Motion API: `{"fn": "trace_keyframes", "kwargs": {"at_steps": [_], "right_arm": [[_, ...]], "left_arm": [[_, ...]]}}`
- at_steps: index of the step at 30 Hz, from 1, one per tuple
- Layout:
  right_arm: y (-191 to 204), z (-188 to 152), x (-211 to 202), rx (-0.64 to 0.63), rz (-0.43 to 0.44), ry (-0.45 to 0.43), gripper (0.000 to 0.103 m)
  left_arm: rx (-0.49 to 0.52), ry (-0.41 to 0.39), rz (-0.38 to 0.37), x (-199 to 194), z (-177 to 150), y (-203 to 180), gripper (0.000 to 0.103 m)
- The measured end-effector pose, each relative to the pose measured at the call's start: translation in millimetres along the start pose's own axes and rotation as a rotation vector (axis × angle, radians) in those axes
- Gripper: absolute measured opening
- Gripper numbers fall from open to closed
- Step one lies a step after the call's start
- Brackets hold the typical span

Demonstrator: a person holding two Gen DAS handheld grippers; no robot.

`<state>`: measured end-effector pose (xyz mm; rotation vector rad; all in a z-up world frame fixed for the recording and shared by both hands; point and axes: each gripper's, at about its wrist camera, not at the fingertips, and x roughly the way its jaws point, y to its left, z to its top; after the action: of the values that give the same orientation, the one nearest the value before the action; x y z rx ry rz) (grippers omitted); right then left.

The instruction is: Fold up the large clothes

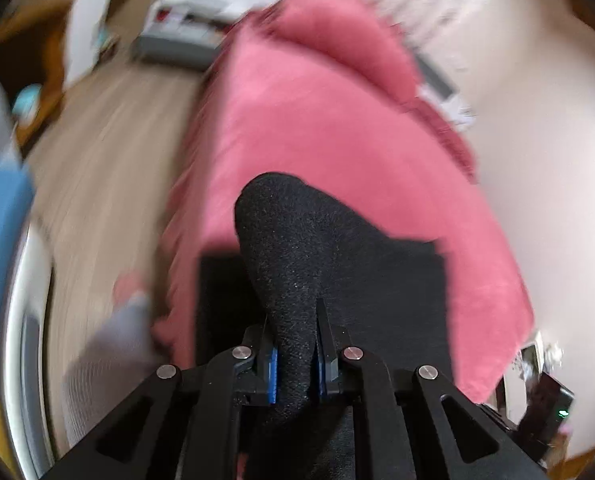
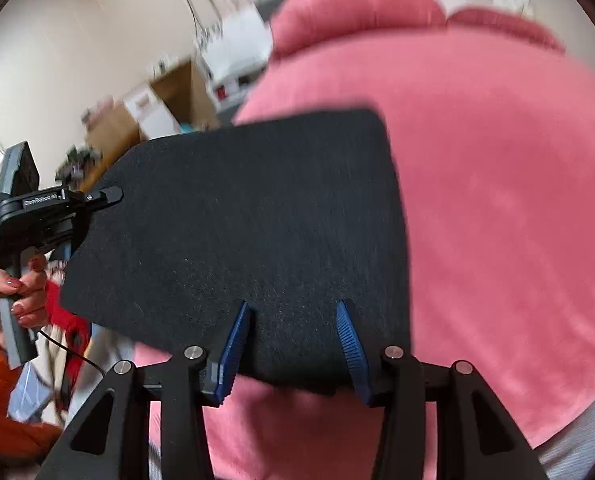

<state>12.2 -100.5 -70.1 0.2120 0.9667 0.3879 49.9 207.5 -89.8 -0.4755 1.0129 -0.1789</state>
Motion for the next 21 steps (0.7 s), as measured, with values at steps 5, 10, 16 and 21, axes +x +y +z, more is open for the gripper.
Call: {"fn": "trace_keyframes", "kwargs": {"at_steps": [5,10,16,21], "right_arm": [[-14,1,6,0.052,0.049,-0.019,0.047],[-4,18,-13,0.02,0.033,-0.044,0.047],[10,83,2,-0.1,-0.065,-0.087,0.047],[9,127,60,-0.165,-0.164,-0.022,0.047]], "left_arm": [[-0.038,-0.052,-0.02,20,-14,20,0.022],[0.017,-0.088,0.01,2,0,-2,0.022],[0.089,-0.112,0.108,15,5,4,0.039],[0.055,-0.115,0.141,32,9,28,0.075]]}}
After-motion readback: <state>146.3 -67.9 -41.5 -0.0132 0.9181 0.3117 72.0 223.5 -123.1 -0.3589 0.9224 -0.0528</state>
